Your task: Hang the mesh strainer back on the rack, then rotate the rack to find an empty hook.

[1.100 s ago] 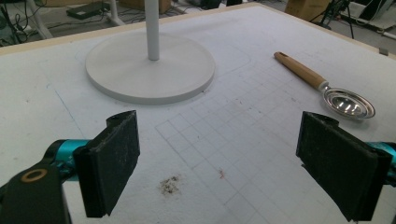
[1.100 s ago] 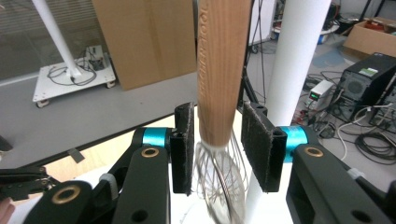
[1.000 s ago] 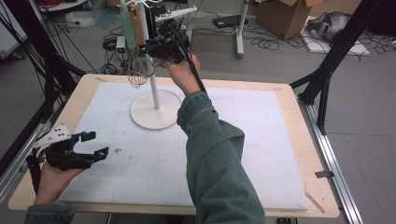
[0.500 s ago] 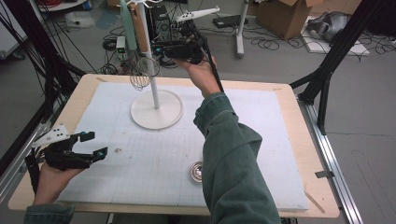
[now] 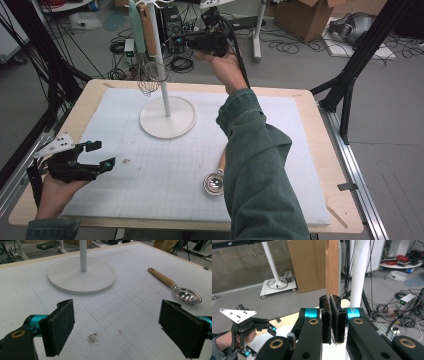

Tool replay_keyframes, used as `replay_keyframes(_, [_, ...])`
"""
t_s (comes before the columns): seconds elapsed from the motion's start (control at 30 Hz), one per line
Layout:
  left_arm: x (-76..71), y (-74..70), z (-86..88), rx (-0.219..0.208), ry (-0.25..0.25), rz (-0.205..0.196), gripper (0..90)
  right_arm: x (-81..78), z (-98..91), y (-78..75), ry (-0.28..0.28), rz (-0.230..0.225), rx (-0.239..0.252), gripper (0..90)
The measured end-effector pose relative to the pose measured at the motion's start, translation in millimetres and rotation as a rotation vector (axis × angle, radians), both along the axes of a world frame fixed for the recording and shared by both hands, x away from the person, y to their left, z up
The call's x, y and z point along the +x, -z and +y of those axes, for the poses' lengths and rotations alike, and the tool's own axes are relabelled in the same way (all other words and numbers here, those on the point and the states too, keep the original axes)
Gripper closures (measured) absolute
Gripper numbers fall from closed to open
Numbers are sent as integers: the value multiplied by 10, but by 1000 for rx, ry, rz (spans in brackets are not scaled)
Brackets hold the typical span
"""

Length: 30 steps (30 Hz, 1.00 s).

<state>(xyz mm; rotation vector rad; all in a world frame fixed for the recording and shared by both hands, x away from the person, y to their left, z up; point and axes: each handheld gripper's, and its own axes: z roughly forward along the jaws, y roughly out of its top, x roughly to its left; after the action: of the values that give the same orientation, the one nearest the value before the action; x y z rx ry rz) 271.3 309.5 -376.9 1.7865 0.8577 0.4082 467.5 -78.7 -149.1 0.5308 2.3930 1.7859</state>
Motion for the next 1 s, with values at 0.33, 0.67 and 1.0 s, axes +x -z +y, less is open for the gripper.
replay_keyframes(0.33, [1, 2, 1, 1, 2, 3, 140, 30, -44, -180, 1, -20, 4, 893])
replay_keyframes(0.67, [9, 6, 8, 4, 4, 5, 140, 137, 0, -380, -16, -35, 20, 895])
replay_keyframes(1.0, [6, 9, -5, 3, 8, 7, 140, 172, -20, -423, -6, -42, 21, 895])
